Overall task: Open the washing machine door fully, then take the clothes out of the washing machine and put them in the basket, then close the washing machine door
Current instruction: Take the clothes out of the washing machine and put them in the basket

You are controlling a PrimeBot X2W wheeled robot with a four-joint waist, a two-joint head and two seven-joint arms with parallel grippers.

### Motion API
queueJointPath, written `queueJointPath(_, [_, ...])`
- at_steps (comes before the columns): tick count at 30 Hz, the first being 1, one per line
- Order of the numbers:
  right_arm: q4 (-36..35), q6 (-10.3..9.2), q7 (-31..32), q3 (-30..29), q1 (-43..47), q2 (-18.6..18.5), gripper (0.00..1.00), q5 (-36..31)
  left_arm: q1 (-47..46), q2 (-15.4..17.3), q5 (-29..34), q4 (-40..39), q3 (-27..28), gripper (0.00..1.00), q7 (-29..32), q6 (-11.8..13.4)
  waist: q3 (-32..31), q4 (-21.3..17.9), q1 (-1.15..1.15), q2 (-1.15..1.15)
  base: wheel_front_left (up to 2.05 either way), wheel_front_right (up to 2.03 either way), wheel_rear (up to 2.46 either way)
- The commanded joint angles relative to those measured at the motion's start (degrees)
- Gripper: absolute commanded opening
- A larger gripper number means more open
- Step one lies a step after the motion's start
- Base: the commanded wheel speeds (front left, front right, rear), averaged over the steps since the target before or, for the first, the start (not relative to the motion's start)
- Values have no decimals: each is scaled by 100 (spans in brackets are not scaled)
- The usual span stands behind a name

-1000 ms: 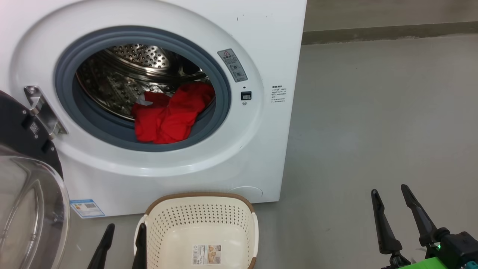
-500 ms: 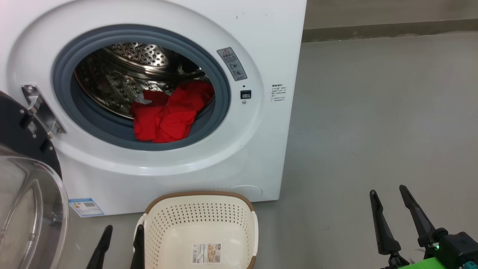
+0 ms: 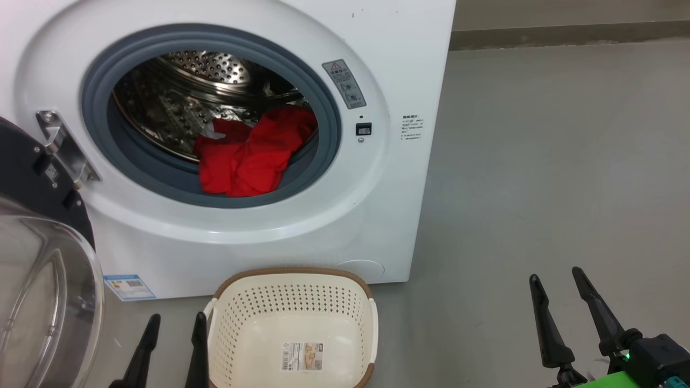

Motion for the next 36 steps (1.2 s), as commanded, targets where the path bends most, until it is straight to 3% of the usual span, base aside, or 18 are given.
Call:
queueJointPath(1, [-116,35,-37,143,-189,-81,100,34,-307,-11,37,-80,191,100,-68,15,9,24,0,0,0,0,0])
queueJointPath(21, [-207,35,-37,205,-405,-81,100,-85,-1127,-351,239,345,153,100,-69,-94,641,49,0,0,0,0,0])
queueJointPath(36, [-348,35,-37,186,-771,-81,100,-240,-2649,-397,353,1082,60,100,-62,-255,1648,135,0,0,0,0,0])
